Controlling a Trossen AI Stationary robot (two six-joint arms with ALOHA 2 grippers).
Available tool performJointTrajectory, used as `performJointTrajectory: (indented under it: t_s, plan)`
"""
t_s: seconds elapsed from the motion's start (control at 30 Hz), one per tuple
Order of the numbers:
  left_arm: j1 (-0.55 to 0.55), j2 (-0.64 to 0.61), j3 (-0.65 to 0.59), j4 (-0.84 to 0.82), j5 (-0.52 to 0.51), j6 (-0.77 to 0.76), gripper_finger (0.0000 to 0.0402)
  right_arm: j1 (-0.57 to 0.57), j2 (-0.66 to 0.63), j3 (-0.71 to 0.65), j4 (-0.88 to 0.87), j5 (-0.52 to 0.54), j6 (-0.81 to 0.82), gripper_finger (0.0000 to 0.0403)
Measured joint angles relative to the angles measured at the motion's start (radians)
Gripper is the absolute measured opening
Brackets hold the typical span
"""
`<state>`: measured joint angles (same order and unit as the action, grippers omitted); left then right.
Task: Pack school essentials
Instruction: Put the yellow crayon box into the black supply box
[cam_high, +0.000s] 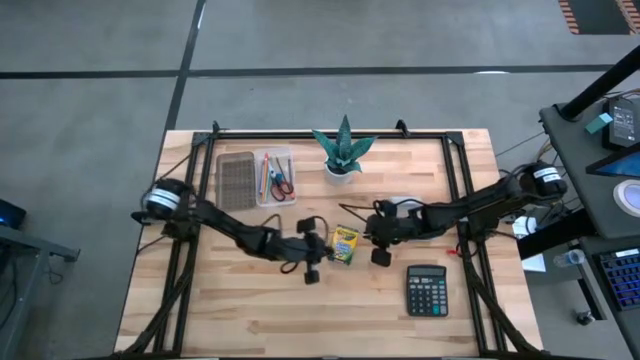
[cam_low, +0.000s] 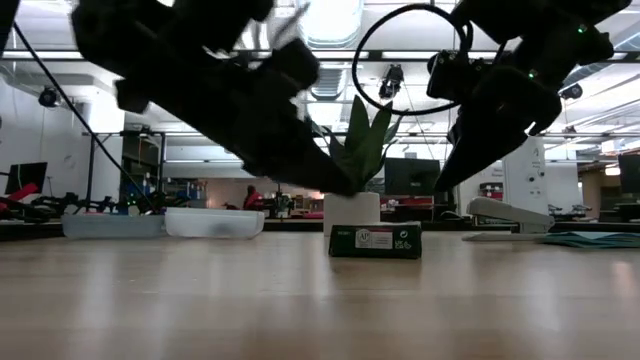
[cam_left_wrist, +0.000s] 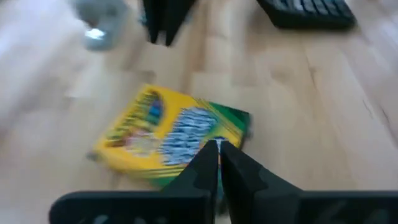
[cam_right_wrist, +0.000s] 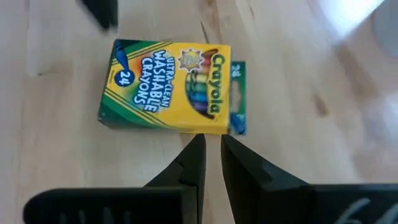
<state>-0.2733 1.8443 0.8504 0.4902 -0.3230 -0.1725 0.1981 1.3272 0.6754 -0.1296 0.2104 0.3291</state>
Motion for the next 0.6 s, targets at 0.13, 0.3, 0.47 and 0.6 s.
performJointTrajectory:
  t_s: [0.13, 0.3, 0.47, 0.6]
  plan:
    - [0.004, 0.046, 0.056, -0.104, 0.035, -0.005, 0.0000, 0.001, 0.023, -0.001, 0.011, -0.001, 0.177, 0.0043]
    - [0.006, 0.032, 0.054, -0.133, 0.048, -0.011, 0.0000, -0.017, 0.035, -0.002, 0.016, 0.003, 0.337, 0.0061]
    - [0.012, 0.032, 0.034, -0.130, 0.056, -0.052, 0.0000, -0.033, 0.036, -0.003, 0.035, 0.002, 0.417, 0.0116]
    - [0.013, 0.032, 0.023, -0.123, 0.057, -0.059, 0.0000, -0.045, 0.037, -0.003, 0.061, 0.001, 0.453, 0.0170]
